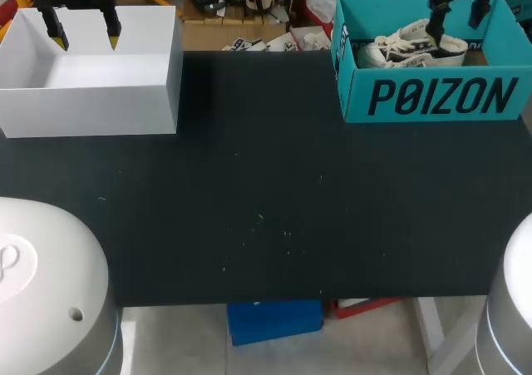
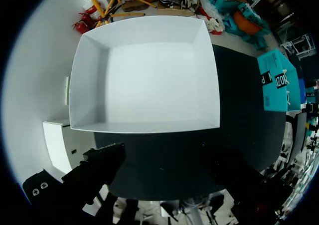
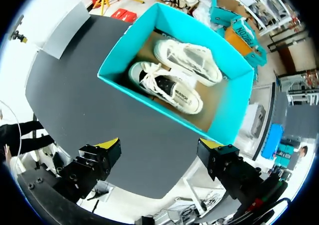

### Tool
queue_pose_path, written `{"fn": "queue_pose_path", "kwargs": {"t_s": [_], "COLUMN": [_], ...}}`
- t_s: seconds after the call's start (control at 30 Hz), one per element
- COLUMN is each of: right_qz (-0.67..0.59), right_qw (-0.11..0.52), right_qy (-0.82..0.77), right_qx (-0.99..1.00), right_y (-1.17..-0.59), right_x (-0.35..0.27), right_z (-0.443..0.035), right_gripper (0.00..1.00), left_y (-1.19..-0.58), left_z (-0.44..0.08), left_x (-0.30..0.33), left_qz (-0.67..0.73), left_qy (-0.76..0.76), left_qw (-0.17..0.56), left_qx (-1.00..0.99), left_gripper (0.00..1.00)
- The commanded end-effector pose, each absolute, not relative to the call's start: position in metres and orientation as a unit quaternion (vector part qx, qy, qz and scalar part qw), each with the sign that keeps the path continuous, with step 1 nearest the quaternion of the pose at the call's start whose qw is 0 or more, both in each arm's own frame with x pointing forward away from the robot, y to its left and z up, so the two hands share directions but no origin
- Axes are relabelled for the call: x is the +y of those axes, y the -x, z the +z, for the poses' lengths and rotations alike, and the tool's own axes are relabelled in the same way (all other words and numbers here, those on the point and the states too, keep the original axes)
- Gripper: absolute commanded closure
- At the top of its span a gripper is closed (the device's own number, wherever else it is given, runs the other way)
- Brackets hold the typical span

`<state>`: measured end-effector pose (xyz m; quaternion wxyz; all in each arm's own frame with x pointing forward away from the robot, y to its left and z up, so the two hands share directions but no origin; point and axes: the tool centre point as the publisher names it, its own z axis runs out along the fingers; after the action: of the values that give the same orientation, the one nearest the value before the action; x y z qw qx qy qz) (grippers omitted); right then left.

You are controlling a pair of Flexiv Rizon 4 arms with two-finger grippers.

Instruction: Take the shoe out of the shoebox, open the shoe tongue, remove and reinsert the insole, then place the shoe into the shoebox

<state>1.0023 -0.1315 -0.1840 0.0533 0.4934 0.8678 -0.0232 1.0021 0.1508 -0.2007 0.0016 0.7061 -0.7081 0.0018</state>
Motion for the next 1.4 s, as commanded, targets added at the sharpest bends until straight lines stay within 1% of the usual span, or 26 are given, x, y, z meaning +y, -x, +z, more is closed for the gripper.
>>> {"fn": "queue_pose_path", "kwargs": {"t_s": [0.03, 0.27, 0.4, 0.63, 0.87, 0.9, 0.93, 1.0, 1.07, 1.13, 1.3, 1.37, 1.4], "right_qz": [-0.056, -0.056, -0.045, -0.014, -0.014, -0.016, -0.016, -0.021, -0.024, -0.027, -0.035, -0.038, -0.038], "right_qw": [0.075, 0.075, 0.072, 0.089, 0.074, 0.071, 0.068, 0.063, 0.061, 0.058, 0.046, 0.041, 0.038], "right_qy": [-0.218, -0.218, -0.152, -0.083, -0.025, -0.019, -0.013, -0.009, -0.005, -0.001, 0.007, 0.004, 0.004], "right_qx": [0.971, 0.971, 0.985, 0.992, 0.997, 0.997, 0.997, 0.998, 0.998, 0.998, 0.998, 0.998, 0.999], "right_y": [-1.0, -1.0, -1.003, -1.018, -1.042, -1.047, -1.051, -1.059, -1.067, -1.076, -1.094, -1.099, -1.101], "right_x": [-0.132, -0.132, -0.129, -0.133, -0.135, -0.135, -0.136, -0.136, -0.136, -0.136, -0.136, -0.137, -0.137], "right_z": [-0.183, -0.183, -0.193, -0.193, -0.201, -0.203, -0.205, -0.208, -0.211, -0.214, -0.224, -0.231, -0.234], "right_gripper": [0.0, 0.0, 0.0, 0.0, 0.0, 0.08, 0.06, 0.11, 0.5, 0.5, 0.56, 0.67, 0.71], "left_y": [-1.001, -1.001, -1.001, -1.001, -1.001, -1.001, -1.001, -1.001, -1.001, -1.001, -1.001, -1.001, -1.001], "left_z": [-0.2, -0.2, -0.2, -0.2, -0.2, -0.2, -0.2, -0.2, -0.2, -0.2, -0.2, -0.2, -0.2], "left_x": [0.15, 0.15, 0.15, 0.15, 0.15, 0.15, 0.15, 0.15, 0.15, 0.15, 0.15, 0.15, 0.15], "left_qz": [0.0, 0.0, 0.0, 0.0, 0.0, 0.0, 0.0, 0.0, 0.0, 0.0, 0.0, 0.0, 0.0], "left_qy": [-0.707, -0.707, -0.707, -0.707, -0.707, -0.707, -0.707, -0.707, -0.707, -0.707, -0.707, -0.707, -0.707], "left_qw": [0.001, 0.001, 0.001, 0.001, 0.001, 0.001, 0.001, 0.001, 0.001, 0.001, 0.001, 0.001, 0.001], "left_qx": [-0.708, -0.708, -0.708, -0.708, -0.708, -0.708, -0.708, -0.708, -0.708, -0.708, -0.708, -0.708, -0.708], "left_gripper": [0.0, 0.0, 0.0, 0.0, 0.0, 0.0, 0.0, 0.0, 0.0, 0.0, 0.0, 0.0, 0.0]}}
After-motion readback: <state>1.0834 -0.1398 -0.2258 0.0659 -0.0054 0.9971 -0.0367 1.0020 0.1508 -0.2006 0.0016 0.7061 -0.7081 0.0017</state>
